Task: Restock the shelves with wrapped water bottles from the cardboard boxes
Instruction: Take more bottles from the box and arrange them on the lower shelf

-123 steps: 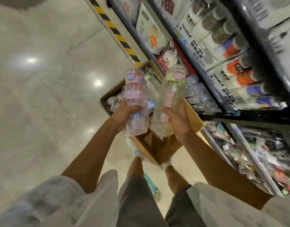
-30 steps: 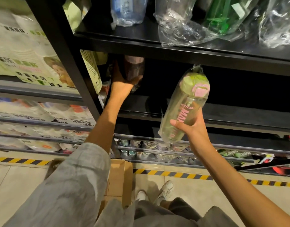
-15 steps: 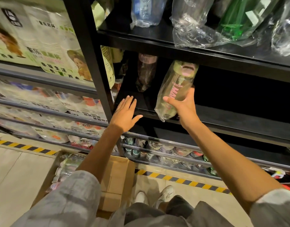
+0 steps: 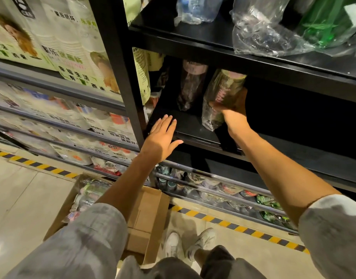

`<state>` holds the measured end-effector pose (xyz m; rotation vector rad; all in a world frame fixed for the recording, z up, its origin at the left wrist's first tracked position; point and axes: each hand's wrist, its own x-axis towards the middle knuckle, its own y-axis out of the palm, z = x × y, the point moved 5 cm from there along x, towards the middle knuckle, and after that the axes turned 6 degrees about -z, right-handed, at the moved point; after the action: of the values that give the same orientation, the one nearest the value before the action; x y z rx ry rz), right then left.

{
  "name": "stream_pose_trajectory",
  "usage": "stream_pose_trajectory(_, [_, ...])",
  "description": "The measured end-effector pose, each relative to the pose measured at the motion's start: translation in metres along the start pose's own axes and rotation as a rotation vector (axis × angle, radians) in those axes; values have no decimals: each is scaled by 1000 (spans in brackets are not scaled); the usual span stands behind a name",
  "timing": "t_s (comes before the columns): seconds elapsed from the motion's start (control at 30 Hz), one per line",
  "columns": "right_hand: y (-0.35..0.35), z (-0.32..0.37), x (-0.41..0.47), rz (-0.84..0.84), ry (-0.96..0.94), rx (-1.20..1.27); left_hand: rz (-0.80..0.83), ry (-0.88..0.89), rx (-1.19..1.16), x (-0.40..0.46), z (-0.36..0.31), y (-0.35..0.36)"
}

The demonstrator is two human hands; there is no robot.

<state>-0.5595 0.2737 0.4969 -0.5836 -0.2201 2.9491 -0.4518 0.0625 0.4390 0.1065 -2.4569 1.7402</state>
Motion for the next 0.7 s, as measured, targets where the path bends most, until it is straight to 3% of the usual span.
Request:
stream_pose_trajectory(0.27, [7,42,-1,-123,-368,4,-120,92,3,-5,0,3])
stream_pose_trajectory(0.53, [3,20,55,-154,-519,-117,-123,96,-9,-4,2,2])
stream_pose_trajectory(0.7, [3,36,22,-143,-474,-201,-128,102,-24,-5,3,1])
